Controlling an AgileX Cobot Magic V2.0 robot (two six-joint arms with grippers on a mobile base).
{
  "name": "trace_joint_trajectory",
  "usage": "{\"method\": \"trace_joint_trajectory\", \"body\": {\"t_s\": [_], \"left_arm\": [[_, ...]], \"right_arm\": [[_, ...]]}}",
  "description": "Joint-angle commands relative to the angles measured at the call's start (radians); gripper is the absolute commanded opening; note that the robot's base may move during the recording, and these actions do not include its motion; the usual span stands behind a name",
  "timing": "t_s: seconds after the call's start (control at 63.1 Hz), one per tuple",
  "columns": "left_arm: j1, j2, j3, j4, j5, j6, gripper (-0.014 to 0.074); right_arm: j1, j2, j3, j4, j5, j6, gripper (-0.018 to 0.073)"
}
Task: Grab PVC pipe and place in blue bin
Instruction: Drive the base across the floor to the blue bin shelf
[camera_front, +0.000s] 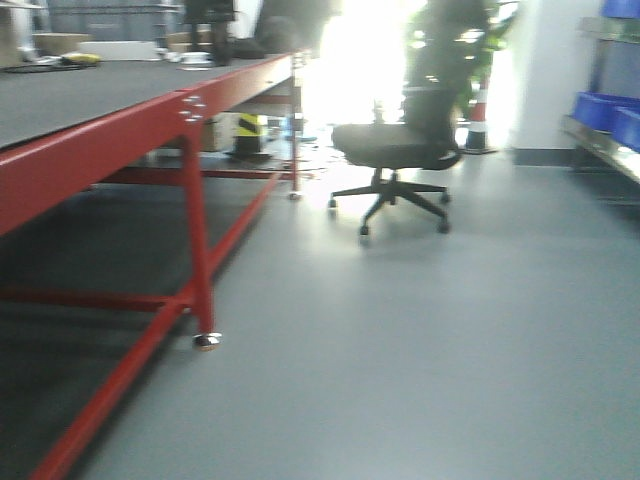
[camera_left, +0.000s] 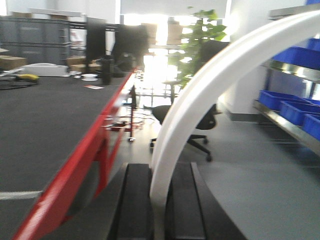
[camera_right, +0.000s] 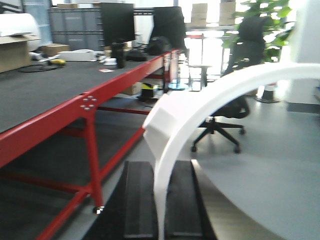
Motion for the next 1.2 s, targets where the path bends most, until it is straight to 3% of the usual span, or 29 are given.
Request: {"method": "trace_joint_trajectory", "body": {"t_s": [0.0,1.189], "left_arm": [[0.002,-0.005,-0.001,-0.001,-0.026,-0.004,-0.0111],[0.002,-0.005,-0.001,-0.001,-0.026,-0.004,-0.0111]], "right_arm": [[0.001,-0.007,0.000,-0.004,-0.022,-0.005,-0.0168],[0.001,-0.007,0.000,-0.004,-0.022,-0.005,-0.0168]]}}
